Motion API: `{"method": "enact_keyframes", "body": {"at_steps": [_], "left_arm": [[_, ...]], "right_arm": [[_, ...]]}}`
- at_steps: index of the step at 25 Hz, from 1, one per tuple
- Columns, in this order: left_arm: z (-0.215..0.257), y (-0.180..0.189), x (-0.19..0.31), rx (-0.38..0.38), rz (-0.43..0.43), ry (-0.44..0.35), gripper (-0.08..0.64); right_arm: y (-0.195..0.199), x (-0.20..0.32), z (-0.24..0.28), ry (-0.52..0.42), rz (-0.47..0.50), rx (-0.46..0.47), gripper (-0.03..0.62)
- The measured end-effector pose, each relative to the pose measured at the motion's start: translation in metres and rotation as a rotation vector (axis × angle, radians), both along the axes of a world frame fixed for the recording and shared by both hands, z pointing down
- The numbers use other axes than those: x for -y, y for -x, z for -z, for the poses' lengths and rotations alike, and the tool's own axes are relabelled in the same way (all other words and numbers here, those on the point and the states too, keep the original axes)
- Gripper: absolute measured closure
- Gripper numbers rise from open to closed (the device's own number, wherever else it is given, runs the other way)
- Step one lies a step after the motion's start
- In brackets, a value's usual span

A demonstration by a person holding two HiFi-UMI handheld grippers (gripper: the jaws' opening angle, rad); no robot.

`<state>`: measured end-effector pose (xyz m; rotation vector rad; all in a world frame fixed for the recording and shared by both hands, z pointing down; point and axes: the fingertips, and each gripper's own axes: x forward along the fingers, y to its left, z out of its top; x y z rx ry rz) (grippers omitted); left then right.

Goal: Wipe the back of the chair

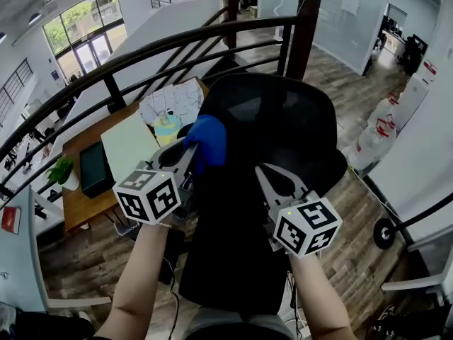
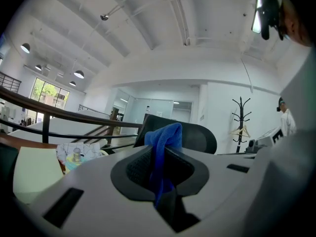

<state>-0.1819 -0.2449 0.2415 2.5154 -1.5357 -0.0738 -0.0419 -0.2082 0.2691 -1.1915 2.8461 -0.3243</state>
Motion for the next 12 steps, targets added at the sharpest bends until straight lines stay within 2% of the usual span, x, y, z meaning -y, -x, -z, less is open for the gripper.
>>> {"method": "enact_keyframes", "body": {"at_steps": [8,12], "left_arm": [[-0.037,-0.087,-0.014,0.009,-0.170,0.043,0.500],[-0.054,-0.141,-0.018,0.067,-0.260,0.036,0.500]], "right_arm": [[-0.049,-0.006,-0.022,0.047,-0.100,0.018,0.563],[-0.085,-0.008,-0.036,0.068,-0.159,0.009,0.563]]}}
